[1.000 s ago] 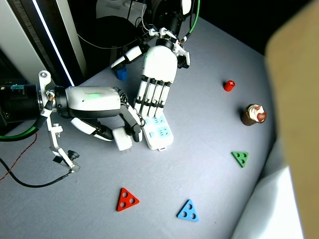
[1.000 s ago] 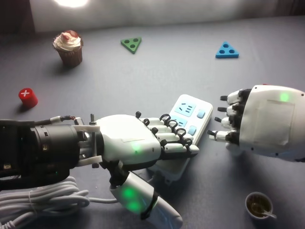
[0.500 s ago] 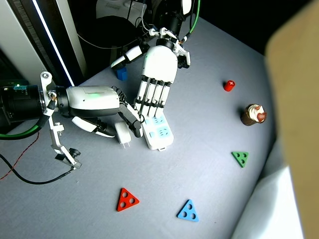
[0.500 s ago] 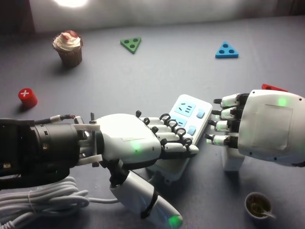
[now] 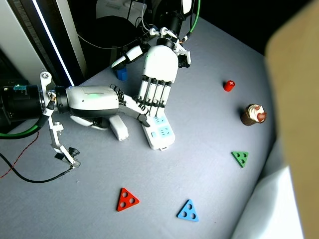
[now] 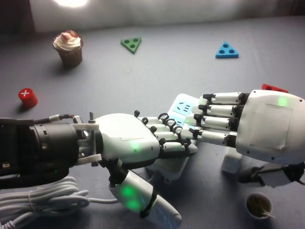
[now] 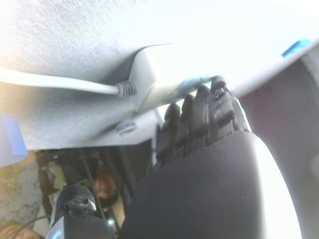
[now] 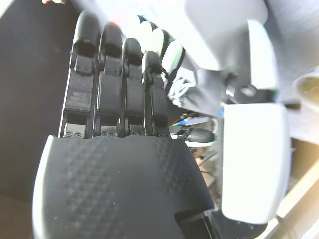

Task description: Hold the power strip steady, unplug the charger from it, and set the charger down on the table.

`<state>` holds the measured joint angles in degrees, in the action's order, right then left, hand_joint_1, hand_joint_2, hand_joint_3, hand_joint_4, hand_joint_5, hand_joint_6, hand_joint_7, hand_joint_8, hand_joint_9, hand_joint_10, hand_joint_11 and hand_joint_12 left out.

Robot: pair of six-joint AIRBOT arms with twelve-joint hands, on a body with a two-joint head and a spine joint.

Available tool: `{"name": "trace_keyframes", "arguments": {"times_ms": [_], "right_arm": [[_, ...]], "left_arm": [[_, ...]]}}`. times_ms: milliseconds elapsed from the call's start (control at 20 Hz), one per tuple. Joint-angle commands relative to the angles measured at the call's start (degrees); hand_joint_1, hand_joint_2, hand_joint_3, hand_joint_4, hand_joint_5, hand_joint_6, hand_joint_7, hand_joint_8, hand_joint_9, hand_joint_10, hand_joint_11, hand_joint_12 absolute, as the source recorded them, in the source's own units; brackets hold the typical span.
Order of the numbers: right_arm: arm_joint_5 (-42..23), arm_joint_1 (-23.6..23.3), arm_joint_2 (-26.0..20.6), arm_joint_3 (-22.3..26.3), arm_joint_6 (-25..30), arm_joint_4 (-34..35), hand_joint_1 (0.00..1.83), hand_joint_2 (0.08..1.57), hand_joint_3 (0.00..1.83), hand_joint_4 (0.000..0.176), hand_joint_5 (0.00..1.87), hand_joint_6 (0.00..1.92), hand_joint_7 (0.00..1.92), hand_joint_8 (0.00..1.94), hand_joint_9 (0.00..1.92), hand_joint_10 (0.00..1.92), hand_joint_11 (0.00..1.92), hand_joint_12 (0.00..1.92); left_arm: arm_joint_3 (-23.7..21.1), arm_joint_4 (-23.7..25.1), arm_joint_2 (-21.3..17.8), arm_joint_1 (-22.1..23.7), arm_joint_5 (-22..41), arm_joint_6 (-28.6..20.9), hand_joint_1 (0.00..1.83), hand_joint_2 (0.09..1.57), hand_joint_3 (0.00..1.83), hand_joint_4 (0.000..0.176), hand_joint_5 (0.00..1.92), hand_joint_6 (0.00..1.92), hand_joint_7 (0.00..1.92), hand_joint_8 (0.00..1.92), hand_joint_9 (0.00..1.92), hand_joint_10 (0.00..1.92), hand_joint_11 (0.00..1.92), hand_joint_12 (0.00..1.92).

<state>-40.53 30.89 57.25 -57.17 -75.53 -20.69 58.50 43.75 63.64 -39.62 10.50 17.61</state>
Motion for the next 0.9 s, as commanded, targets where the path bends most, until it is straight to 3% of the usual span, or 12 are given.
{"name": "trace_keyframes", "arguments": {"times_ms": [0, 200, 450, 600, 850], "right_arm": [[-7.3, -0.3, -1.2, 0.4, 0.8, 2.4, 0.55, 0.90, 0.00, 0.000, 0.18, 0.00, 0.22, 0.00, 0.29, 0.00, 0.30, 0.20], [-11.3, 0.7, -5.2, 4.6, 2.5, 6.7, 0.49, 0.90, 0.00, 0.000, 0.17, 0.01, 0.20, 0.01, 0.24, 0.00, 0.26, 0.17], [-8.5, 0.8, -11.6, 7.5, 17.1, 21.9, 0.36, 0.91, 0.00, 0.000, 0.19, 0.01, 0.25, 0.02, 0.28, 0.01, 0.29, 0.18], [-8.6, 0.8, -14.2, 8.2, 26.5, 22.7, 0.23, 0.90, 0.00, 0.000, 0.19, 0.01, 0.25, 0.01, 0.28, 0.01, 0.30, 0.17], [-6.9, 0.8, -14.8, 8.4, 32.9, 22.5, 0.09, 0.94, 0.01, 0.000, 0.18, 0.01, 0.24, 0.00, 0.25, 0.00, 0.23, 0.13]], "left_arm": [[0.2, -0.6, -0.3, 0.1, -0.7, -0.6, 0.00, 0.86, 0.00, 0.000, 0.09, 0.01, 0.09, 0.01, 0.06, 0.01, 0.05, 0.03], [0.1, -0.6, -0.4, 0.2, -0.7, -0.7, 0.00, 0.86, 0.00, 0.000, 0.07, 0.00, 0.07, 0.00, 0.05, 0.00, 0.03, 0.02], [-0.1, -0.6, -0.4, 0.4, -0.9, -1.0, 0.00, 0.86, 0.00, 0.000, 0.06, 0.00, 0.07, 0.00, 0.05, 0.00, 0.04, 0.03], [0.2, -0.6, -0.7, 1.2, -0.7, -1.1, 0.00, 0.85, 0.00, 0.000, 0.08, 0.01, 0.09, 0.01, 0.06, 0.01, 0.06, 0.03], [0.4, -0.6, -2.4, 4.8, -1.1, -1.0, 0.00, 0.85, 0.00, 0.000, 0.07, 0.00, 0.07, 0.00, 0.05, 0.00, 0.04, 0.03]]}}
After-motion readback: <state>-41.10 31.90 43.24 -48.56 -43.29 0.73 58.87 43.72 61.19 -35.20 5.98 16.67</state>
